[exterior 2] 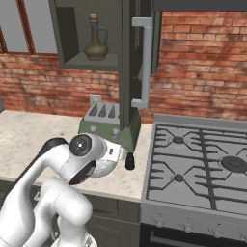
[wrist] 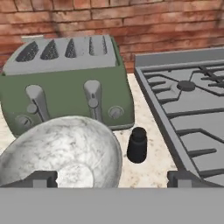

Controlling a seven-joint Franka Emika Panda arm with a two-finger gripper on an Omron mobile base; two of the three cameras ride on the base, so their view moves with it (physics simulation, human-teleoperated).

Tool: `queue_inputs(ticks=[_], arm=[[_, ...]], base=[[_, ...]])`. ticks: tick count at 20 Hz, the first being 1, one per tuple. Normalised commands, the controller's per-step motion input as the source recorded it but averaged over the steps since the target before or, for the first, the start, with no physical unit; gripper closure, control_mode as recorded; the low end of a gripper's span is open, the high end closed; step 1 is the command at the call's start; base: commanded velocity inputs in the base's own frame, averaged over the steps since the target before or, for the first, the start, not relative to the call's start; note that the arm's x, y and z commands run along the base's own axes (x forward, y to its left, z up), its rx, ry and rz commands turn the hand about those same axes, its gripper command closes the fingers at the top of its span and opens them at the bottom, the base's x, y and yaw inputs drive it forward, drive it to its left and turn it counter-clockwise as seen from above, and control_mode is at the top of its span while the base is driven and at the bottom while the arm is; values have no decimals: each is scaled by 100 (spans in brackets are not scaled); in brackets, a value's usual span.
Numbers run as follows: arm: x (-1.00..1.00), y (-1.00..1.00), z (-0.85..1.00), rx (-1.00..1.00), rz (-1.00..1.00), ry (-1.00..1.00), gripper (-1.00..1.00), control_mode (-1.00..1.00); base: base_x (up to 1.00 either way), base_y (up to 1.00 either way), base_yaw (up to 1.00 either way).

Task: Retrieve the bottle and the shaker from the cabinet and place them next to the mixing bowl on the counter. Then add garlic from the fridge to the mixing bowl.

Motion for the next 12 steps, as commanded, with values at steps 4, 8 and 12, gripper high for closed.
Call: queue_inputs(ticks=[4,8,12], arm=[[3,32,99,-6,0,3,-100,-100],[1,15,87,-1,0,0,-100,-100],[-3,15,93,0,5,-15,-100,-100]], base=[[0,0,0],[0,0,0],[0,0,0]])
